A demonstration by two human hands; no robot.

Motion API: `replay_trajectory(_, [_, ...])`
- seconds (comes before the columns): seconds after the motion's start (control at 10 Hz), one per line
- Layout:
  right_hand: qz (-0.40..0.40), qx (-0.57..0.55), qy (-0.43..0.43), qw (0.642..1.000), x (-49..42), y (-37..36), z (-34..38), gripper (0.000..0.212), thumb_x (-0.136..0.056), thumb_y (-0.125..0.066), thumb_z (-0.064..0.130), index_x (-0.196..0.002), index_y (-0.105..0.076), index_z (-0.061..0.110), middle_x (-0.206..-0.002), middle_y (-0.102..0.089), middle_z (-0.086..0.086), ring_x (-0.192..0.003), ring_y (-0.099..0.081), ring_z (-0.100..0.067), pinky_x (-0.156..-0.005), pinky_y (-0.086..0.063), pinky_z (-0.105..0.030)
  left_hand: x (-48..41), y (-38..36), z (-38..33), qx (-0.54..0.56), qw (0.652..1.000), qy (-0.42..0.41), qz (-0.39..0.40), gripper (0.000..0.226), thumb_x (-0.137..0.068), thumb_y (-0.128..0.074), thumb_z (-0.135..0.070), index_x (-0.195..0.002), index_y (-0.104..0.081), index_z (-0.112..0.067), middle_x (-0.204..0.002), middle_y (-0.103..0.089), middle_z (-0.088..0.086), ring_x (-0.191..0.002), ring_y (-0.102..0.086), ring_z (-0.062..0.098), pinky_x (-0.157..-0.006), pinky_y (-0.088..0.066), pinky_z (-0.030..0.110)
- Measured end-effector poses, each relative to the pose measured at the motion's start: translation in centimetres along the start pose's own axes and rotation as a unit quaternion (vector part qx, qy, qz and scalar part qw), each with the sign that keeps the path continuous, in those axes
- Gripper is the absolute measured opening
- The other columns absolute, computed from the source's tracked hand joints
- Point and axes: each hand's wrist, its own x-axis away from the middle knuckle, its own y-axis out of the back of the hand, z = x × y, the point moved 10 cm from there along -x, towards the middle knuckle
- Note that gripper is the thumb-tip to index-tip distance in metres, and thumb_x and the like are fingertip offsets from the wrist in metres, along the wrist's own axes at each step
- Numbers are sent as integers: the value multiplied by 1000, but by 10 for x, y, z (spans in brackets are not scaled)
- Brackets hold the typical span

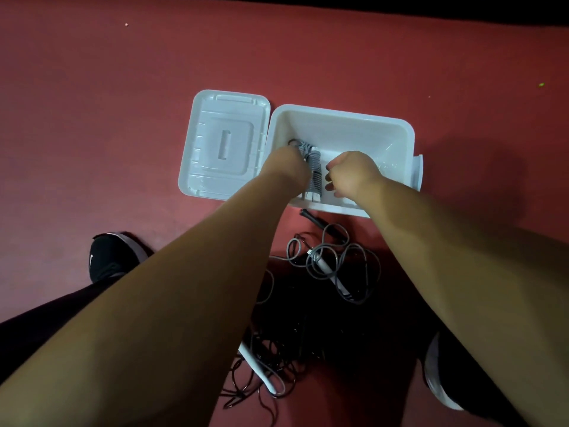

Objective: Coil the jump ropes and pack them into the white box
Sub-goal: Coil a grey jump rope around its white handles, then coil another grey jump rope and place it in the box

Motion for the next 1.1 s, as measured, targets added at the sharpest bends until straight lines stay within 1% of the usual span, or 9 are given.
replay_trajectory(0.1, [-28,4,2,1000,9,8,-5,26,-95,-54,7,-109,-74,-2,-111,-76,-22,-108,-73,-41,-93,-61,-56,9,6,6,17,1000,7,4,31,-100,-54,-12,-126,-70,-6,-122,-71,15,-115,-67,34,-90,-53,36])
replay_trajectory(0.2, [-53,-30,13,998,31,21,-4,25,-92,-51,12,-102,-74,9,-103,-77,-14,-99,-74,-36,-89,-63,-54,24,11,14,80,997,8,-12,25,-97,-55,-10,-113,-74,-9,-112,-74,13,-108,-69,33,-90,-56,33])
replay_trajectory(0.3, [-62,-44,27,997,54,29,4,25,-90,-50,14,-100,-73,14,-102,-77,-11,-98,-74,-36,-88,-63,-53,48,17,24,189,981,17,-44,29,-93,-49,-7,-102,-76,-12,-100,-77,11,-91,-77,26,-88,-63,43])
replay_trajectory(0.5, [-93,-41,56,993,107,35,-1,27,-85,-48,20,-93,-74,20,-95,-77,-5,-93,-74,-32,-87,-64,-52,106,11,51,217,974,37,-55,38,-66,-37,-19,-82,-72,-24,-94,-77,3,-86,-76,29,-82,-64,47])
replay_trajectory(0.6, [-96,-22,61,993,130,33,-11,28,-83,-49,20,-92,-74,15,-91,-77,-8,-89,-73,-37,-84,-64,-52,127,-11,63,165,984,61,-5,28,-84,-50,-9,-87,-75,-21,-103,-78,8,-97,-75,31,-92,-62,48])
replay_trajectory(0.7, [-44,-19,44,998,149,12,-29,20,-89,-54,13,-89,-74,7,-93,-78,-18,-81,-73,-40,-76,-65,-48,151,-29,74,95,993,66,4,29,-94,-57,-8,-113,-78,-13,-118,-76,12,-112,-69,32,-101,-55,40])
replay_trajectory(0.8, [6,-6,6,1000,157,-17,-66,24,-100,-53,7,-87,-74,10,-95,-79,-16,-73,-68,-27,-64,-57,-38,165,-57,92,73,992,100,6,33,-98,-58,-16,-130,-68,-11,-131,-68,15,-123,-62,35,-103,-49,38])
replay_trajectory(0.9, [38,72,13,997,156,-40,-92,25,-95,-51,5,-94,-75,-1,-97,-78,-24,-86,-73,-41,-79,-64,-52,172,-80,111,31,994,103,10,45,-100,-59,-26,-144,-56,-14,-145,-53,15,-133,-52,39,-108,-42,44])
replay_trajectory(1.1, [81,144,18,986,136,-74,-122,21,-81,-55,29,-74,-74,25,-74,-77,-5,-78,-76,-36,-79,-65,-54,162,-94,157,-5,986,158,48,56,-99,-58,-32,-150,-47,-12,-151,-49,16,-140,-47,38,-113,-39,43])
